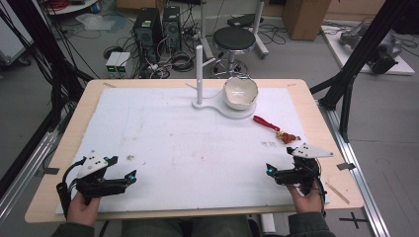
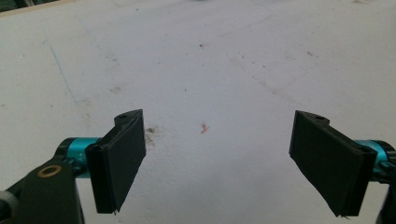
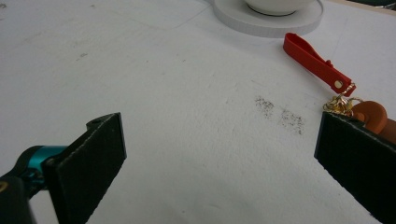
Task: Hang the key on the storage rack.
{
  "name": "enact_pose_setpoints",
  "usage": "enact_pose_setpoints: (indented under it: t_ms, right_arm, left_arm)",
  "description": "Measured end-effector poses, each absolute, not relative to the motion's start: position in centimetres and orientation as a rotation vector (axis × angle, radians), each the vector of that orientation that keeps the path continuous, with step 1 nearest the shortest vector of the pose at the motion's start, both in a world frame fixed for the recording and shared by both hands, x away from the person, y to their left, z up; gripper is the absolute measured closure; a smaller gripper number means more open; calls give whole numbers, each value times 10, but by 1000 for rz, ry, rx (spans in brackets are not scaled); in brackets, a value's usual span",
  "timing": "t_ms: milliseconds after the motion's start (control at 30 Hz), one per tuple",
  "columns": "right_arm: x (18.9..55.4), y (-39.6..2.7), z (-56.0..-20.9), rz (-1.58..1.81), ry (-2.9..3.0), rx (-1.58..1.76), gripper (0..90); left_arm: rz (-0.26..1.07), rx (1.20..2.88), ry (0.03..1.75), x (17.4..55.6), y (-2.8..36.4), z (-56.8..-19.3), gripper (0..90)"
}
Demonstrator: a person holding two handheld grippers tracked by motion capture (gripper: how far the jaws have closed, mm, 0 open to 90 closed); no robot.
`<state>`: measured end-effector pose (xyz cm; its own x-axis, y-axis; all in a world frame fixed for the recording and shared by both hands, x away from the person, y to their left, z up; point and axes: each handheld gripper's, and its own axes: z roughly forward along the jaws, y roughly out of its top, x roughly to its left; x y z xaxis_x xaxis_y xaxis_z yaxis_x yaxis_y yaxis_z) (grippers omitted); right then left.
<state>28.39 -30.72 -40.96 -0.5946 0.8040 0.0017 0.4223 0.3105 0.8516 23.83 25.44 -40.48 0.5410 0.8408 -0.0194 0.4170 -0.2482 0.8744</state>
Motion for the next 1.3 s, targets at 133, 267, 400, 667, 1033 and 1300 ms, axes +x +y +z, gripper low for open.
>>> enact_pose_setpoints:
  t_ms: [133, 267, 400, 667, 1033, 1300]
  right_arm:
    - [287, -305, -411, 1194, 2171, 1073, 9]
    - [288, -304, -412, 1192, 2175, 1080, 9]
    - [287, -305, -411, 1187, 2167, 1083, 9]
    - [286, -304, -411, 1185, 2164, 1084, 9]
    - [287, -305, -410, 1192, 2156, 1092, 9]
    - [293, -306, -403, 1213, 2153, 1079, 9]
  left_arm:
    - [585, 1868, 1034, 241, 256, -405, 191]
    - [592, 1870, 1042, 241, 256, -405, 191]
    - [592, 1869, 1032, 239, 255, -405, 191]
    - [588, 1853, 1038, 237, 257, -404, 191]
    - [596, 1853, 1039, 236, 256, -404, 191]
    - [594, 1854, 1037, 237, 256, -404, 191]
